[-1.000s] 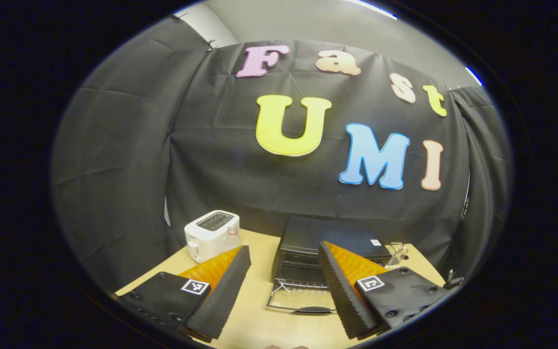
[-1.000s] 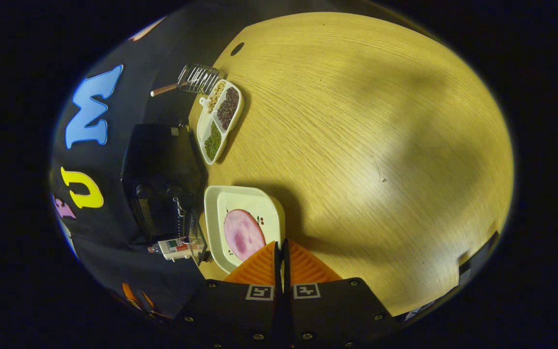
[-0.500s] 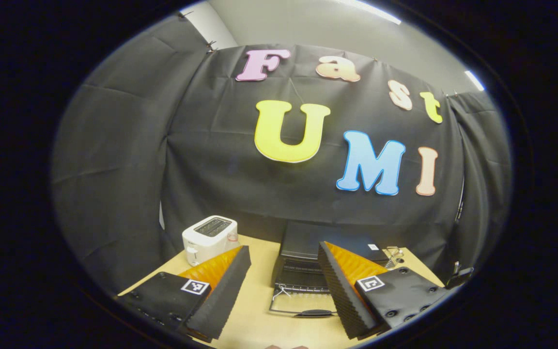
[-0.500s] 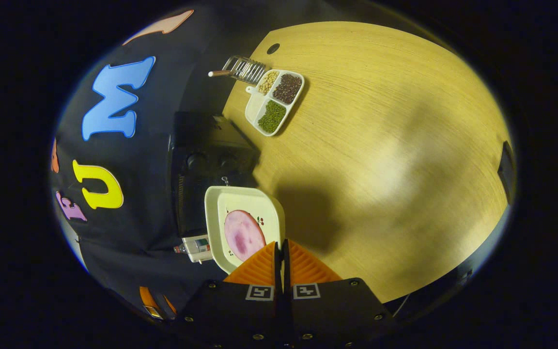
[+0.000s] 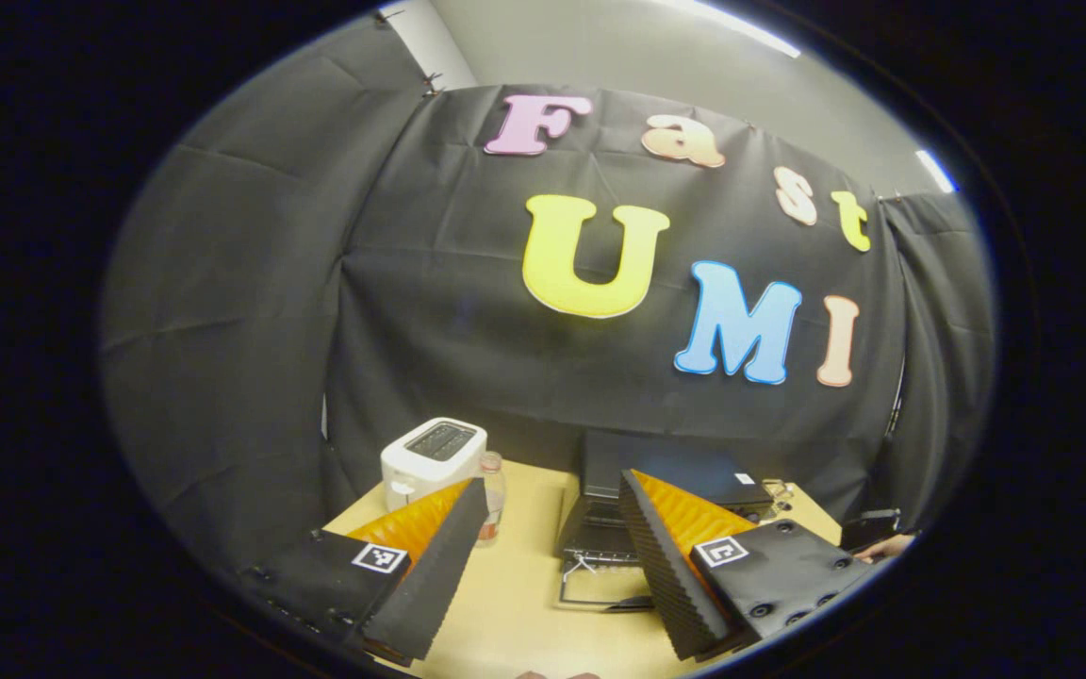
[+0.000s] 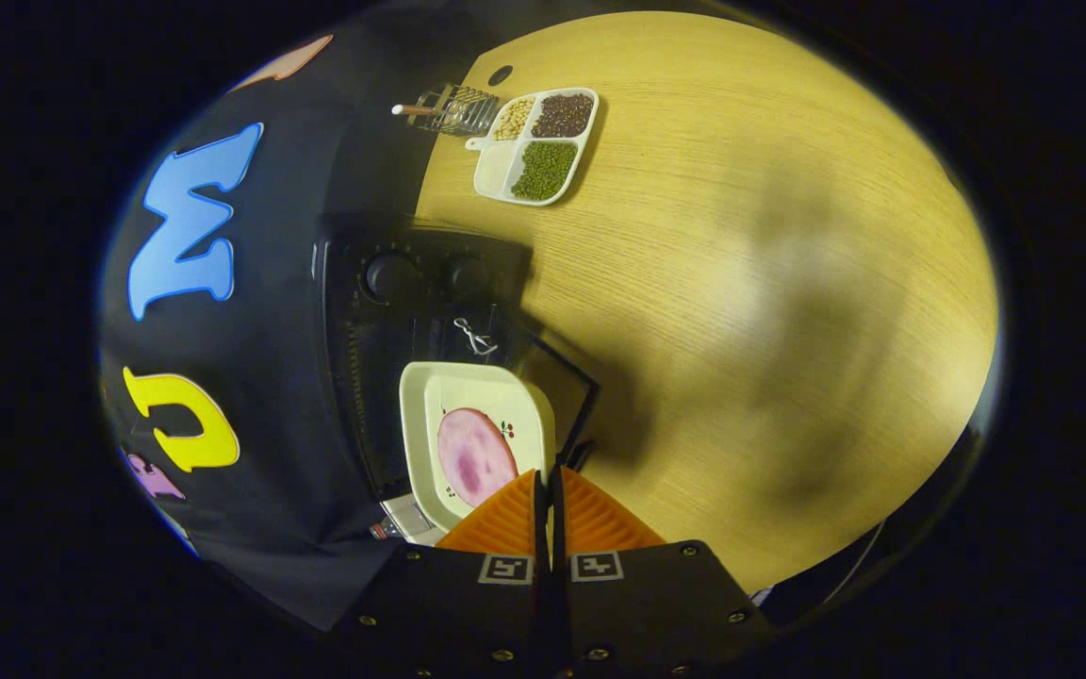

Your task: Open the electric oven with the left hand, put the food in, and close the electric oven.

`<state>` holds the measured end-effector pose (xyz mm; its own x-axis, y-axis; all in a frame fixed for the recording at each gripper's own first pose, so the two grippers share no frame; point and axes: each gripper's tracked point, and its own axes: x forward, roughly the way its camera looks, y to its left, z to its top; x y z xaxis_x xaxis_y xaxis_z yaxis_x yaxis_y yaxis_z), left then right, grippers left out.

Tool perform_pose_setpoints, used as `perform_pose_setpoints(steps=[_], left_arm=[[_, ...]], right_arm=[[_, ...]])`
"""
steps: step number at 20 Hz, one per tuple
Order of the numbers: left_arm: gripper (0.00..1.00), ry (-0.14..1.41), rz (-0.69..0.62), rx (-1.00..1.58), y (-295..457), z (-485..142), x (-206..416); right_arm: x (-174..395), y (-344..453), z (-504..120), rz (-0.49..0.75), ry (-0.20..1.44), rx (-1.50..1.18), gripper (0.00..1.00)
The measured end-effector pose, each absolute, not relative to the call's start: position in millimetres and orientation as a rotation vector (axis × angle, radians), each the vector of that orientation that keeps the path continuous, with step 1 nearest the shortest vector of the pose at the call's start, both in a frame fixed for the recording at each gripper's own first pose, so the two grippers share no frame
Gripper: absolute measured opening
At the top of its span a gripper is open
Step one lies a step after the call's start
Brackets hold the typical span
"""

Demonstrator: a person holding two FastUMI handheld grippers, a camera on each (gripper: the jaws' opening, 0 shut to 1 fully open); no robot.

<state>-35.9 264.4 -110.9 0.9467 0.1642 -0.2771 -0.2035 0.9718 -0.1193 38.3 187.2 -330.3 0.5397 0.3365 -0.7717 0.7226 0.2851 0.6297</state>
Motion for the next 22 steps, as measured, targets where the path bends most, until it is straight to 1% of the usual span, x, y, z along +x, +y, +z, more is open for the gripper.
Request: perform_pose_setpoints(steps=[2, 5, 6, 7, 8, 11, 12, 13, 14, 15, 18, 19, 20, 21, 22], left_arm=[[0.95, 0.273, 0.211, -0.152, 280, -112, -41], [0.95, 0.277, 0.245, -0.167, 300, -114, -47], [0.95, 0.278, 0.257, -0.158, 306, -114, -48], [1.00, 0.275, 0.269, -0.147, 313, -114, -52], [0.95, 0.275, 0.276, -0.137, 318, -113, -53], [0.95, 0.284, 0.306, -0.124, 334, -112, -63], [1.00, 0.289, 0.317, -0.124, 334, -115, -65], [1.00, 0.294, 0.326, -0.128, 341, -116, -66], [0.95, 0.297, 0.336, -0.130, 347, -118, -68], [1.00, 0.299, 0.348, -0.131, 352, -120, -69], [1.00, 0.306, 0.375, -0.141, 360, -125, -71], [0.95, 0.308, 0.382, -0.143, 360, -125, -72], [1.00, 0.310, 0.387, -0.145, 362, -126, -72], [1.00, 0.313, 0.389, -0.145, 361, -128, -72], [0.95, 0.314, 0.393, -0.144, 360, -129, -71]], right_arm=[[60, 203, -334, -0.362, 0.996, 1.337, 0.01], [88, 226, -344, -0.403, 0.989, 1.334, 0.00], [99, 233, -345, -0.417, 0.976, 1.343, 0.01], [109, 238, -348, -0.439, 0.960, 1.359, 0.01], [117, 241, -351, -0.467, 0.940, 1.375, 0.01], [141, 245, -364, -0.563, 0.883, 1.422, 0.01], [148, 247, -367, -0.583, 0.864, 1.429, 0.01], [155, 249, -370, -0.592, 0.853, 1.424, 0.01], [164, 251, -373, -0.595, 0.841, 1.412, 0.01], [172, 253, -375, -0.593, 0.826, 1.399, 0.01], [194, 258, -377, -0.591, 0.781, 1.396, 0.01], [203, 262, -380, -0.579, 0.772, 1.410, 0.01], [211, 268, -380, -0.563, 0.762, 1.451, 0.02], [215, 272, -383, -0.556, 0.763, 1.477, 0.02], [218, 273, -380, -0.547, 0.745, 1.494, 0.05]])
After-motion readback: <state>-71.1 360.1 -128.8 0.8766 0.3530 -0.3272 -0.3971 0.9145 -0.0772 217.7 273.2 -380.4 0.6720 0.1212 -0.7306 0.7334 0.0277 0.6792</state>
